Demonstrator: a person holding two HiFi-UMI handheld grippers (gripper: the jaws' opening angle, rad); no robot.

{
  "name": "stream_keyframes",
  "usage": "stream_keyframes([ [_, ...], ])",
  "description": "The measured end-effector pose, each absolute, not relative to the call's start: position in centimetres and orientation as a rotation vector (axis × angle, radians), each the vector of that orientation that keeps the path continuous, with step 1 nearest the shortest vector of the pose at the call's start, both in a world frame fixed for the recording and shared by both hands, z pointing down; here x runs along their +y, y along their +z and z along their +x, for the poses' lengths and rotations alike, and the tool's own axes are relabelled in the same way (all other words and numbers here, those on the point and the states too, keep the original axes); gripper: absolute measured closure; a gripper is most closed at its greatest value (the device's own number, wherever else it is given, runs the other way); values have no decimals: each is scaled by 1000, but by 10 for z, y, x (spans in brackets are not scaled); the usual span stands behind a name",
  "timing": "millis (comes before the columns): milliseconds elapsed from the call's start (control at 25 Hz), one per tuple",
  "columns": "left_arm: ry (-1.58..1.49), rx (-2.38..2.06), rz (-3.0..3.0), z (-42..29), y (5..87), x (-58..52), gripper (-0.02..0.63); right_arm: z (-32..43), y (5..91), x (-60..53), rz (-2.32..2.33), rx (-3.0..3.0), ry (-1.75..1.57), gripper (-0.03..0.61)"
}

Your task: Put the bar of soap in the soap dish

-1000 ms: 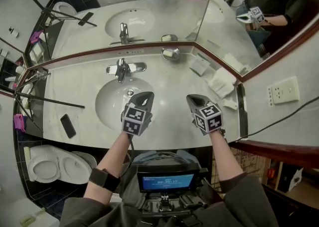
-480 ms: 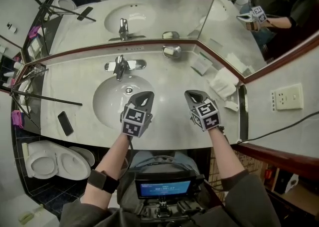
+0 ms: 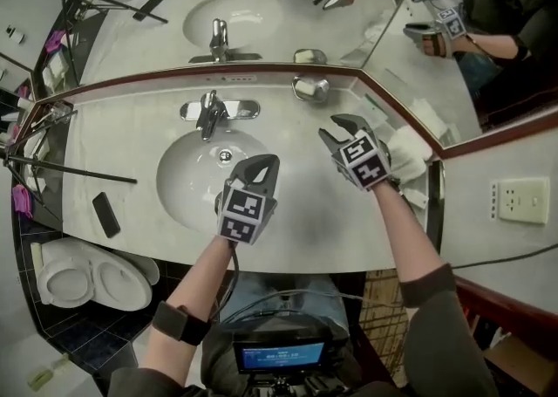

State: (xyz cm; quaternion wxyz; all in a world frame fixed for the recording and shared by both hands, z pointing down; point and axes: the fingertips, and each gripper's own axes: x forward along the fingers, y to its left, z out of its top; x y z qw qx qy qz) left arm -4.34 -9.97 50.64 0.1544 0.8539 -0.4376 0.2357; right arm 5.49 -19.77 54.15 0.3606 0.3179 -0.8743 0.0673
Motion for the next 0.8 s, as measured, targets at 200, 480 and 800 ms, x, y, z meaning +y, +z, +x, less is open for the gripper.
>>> stream_keyframes([
  [200,652,-1261,2413,-45,523,-116,612,38,563,-239,756,-2222,138,355],
  [480,654,-1245,2389,-45,546,-129,612,20,597,-297,691,-2188,133,314],
  [800,660,-1217,2361,-45,569,-126,612,9,626,-329,600,-2150,140,318],
])
